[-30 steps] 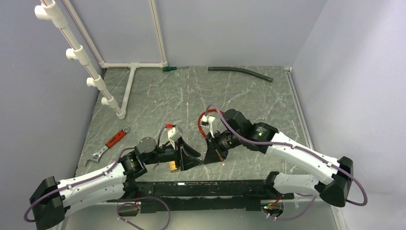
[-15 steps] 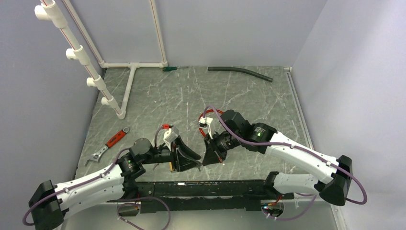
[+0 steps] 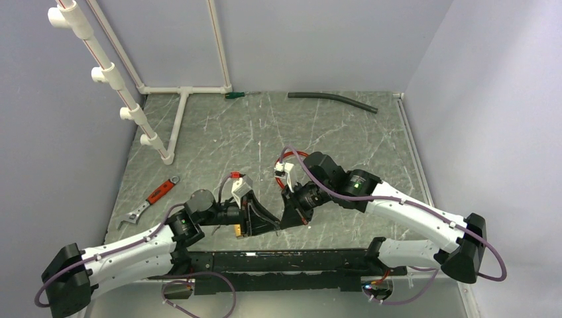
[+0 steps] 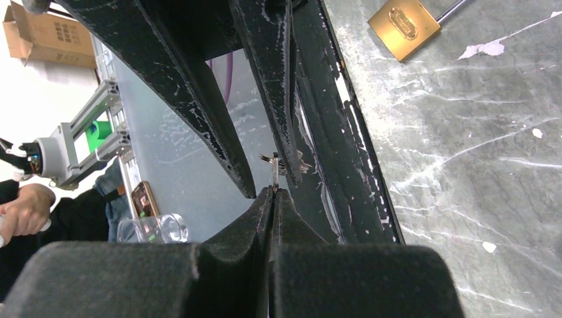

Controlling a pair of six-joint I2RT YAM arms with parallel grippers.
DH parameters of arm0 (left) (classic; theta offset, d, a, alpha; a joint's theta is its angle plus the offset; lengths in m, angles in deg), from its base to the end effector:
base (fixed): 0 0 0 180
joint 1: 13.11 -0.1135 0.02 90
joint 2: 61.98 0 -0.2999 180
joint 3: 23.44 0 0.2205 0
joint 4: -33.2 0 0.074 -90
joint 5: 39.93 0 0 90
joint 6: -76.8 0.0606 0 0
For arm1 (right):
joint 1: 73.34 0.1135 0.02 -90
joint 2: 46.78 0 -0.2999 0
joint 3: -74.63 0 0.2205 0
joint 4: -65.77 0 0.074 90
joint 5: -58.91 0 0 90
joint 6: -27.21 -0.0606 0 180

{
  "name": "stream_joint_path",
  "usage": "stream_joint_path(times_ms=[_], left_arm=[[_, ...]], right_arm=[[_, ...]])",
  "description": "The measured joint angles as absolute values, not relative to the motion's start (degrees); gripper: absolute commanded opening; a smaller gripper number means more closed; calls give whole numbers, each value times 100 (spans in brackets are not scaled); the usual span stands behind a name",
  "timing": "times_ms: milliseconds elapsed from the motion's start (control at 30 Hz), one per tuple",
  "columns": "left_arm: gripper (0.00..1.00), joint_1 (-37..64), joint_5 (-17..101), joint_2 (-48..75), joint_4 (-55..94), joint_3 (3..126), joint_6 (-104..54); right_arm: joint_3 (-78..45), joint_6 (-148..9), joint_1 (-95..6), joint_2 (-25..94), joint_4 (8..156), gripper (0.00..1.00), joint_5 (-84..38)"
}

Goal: Unlock with the key

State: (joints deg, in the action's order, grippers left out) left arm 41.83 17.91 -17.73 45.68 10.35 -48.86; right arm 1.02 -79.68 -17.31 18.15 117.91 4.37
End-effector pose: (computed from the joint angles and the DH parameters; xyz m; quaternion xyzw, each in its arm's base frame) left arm 0.0582 -0.1391 0.2872 0.3082 0.6246 -0.6267 0.3495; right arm 0.0828 0.1859 0.3336 -0.4065 0.7842 0.4486 0.1364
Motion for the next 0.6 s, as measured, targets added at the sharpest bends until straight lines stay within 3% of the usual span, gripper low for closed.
stream_joint_path(times_ms=[100, 167, 467, 600], left_arm=[[21, 4183, 1754, -1677, 4643, 1033, -4904], [2, 4183, 1728, -1659, 4702, 1024, -4945], [0, 4172, 1667, -1808, 4935, 851, -5055], [0, 4172, 1706, -1998, 4866, 830, -5053]], right_arm=[[91, -7968, -1728, 1815, 11787, 0, 437], [80, -7963, -1728, 1815, 11794, 0, 440], [73, -7880, -1707, 1815, 11778, 0, 483], [73, -7882, -1698, 1793, 11676, 21, 547]])
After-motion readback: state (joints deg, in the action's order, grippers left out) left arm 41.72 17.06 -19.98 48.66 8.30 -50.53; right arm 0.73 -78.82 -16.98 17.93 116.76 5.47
